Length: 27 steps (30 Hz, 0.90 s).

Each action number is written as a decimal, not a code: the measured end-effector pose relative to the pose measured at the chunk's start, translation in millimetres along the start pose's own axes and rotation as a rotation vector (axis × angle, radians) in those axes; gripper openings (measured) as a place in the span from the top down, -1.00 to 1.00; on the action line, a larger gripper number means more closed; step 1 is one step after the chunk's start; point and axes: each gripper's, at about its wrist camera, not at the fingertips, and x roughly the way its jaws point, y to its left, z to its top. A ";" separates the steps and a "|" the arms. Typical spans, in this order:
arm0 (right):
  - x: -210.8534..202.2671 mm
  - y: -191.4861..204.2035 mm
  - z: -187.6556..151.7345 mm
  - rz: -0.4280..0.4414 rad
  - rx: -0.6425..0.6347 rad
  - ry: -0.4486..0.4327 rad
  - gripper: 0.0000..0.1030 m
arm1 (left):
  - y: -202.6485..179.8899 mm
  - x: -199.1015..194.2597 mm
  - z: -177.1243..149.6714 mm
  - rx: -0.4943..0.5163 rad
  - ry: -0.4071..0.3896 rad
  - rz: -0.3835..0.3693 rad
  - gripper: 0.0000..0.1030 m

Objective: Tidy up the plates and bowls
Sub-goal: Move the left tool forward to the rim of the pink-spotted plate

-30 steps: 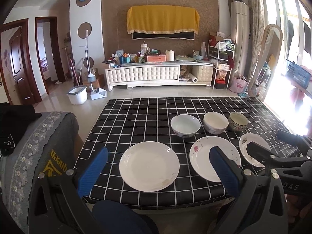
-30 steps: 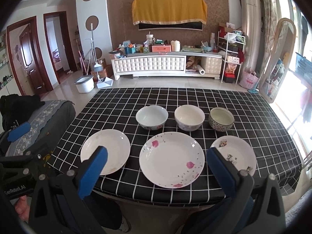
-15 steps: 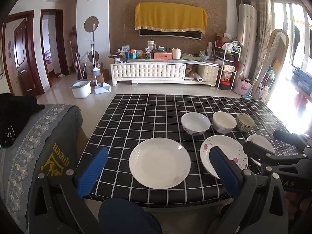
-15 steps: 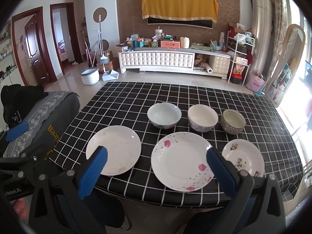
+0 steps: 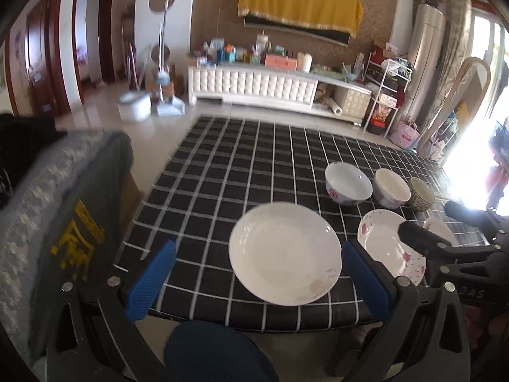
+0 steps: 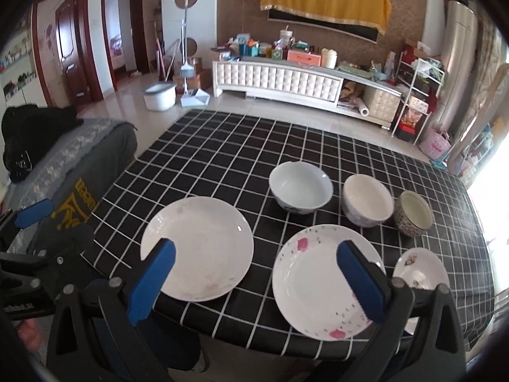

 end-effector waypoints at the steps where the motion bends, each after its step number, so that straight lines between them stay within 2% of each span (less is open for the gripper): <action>1: 7.8 1.8 1.4 0.011 -0.003 0.018 -0.98 | 4.7 6.1 0.4 -0.016 0.018 -0.008 -1.00; 7: 46.1 8.4 4.7 0.042 -0.028 0.091 -0.96 | 24.0 49.2 -1.0 -0.096 0.136 -0.023 -1.00; 14: 92.6 5.8 6.0 0.057 -0.025 0.174 -0.88 | 27.6 102.8 -2.7 -0.078 0.229 -0.004 -0.97; 16: 106.6 4.8 3.6 0.066 -0.018 0.203 -0.78 | 30.2 115.5 -3.6 -0.088 0.265 -0.019 -0.75; 20: 126.8 1.3 -0.9 0.089 0.009 0.258 -0.69 | 36.6 135.1 -6.2 -0.102 0.312 -0.004 -0.52; 23: 139.8 2.1 -3.8 0.094 0.007 0.285 -0.56 | 40.3 148.1 -9.7 -0.092 0.351 -0.002 -0.10; 25: 146.6 2.4 -5.6 0.094 0.004 0.300 -0.47 | 42.5 160.0 -13.3 -0.098 0.393 -0.022 0.38; 26: 150.4 2.2 -6.8 0.095 0.007 0.310 -0.45 | 43.6 162.5 -14.1 -0.103 0.406 -0.027 0.49; 27: 154.0 1.5 -8.1 0.098 0.010 0.321 -0.42 | 44.8 166.8 -16.1 -0.106 0.421 -0.026 0.52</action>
